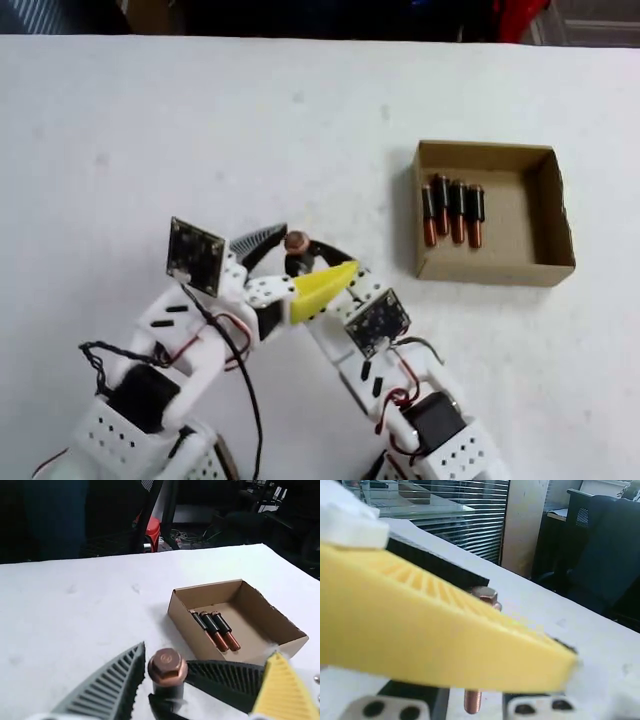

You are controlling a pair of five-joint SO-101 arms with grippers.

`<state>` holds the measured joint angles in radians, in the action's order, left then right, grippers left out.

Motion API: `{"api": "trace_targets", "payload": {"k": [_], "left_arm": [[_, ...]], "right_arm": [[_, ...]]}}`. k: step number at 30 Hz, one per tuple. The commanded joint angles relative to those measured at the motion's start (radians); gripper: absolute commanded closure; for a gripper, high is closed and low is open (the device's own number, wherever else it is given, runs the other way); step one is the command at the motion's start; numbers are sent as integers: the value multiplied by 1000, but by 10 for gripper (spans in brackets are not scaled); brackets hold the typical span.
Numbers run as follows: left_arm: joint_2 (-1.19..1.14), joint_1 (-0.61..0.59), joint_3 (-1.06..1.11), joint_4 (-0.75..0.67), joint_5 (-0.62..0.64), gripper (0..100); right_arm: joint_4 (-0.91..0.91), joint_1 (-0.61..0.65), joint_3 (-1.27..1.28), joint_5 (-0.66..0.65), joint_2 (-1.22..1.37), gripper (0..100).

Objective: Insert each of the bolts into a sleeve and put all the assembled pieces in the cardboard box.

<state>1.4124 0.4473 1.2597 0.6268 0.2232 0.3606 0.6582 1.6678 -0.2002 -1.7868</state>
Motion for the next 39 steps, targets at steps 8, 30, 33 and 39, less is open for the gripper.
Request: {"api": "trace_targets", "payload": {"k": [8, 30, 33, 39], "left_arm": [[8, -82, -18, -69, 3, 627], [8, -226, -245, 68, -127, 950], [8, -226, -339, 170, -130, 977], [8, -228, -489, 345, -132, 976]], "right_arm": [[-28, -4, 8, -12, -13, 982], [-27, -5, 9, -12, -12, 982], [-27, -5, 9, -12, -12, 982], [-27, -7, 12, -12, -10, 982]]}}
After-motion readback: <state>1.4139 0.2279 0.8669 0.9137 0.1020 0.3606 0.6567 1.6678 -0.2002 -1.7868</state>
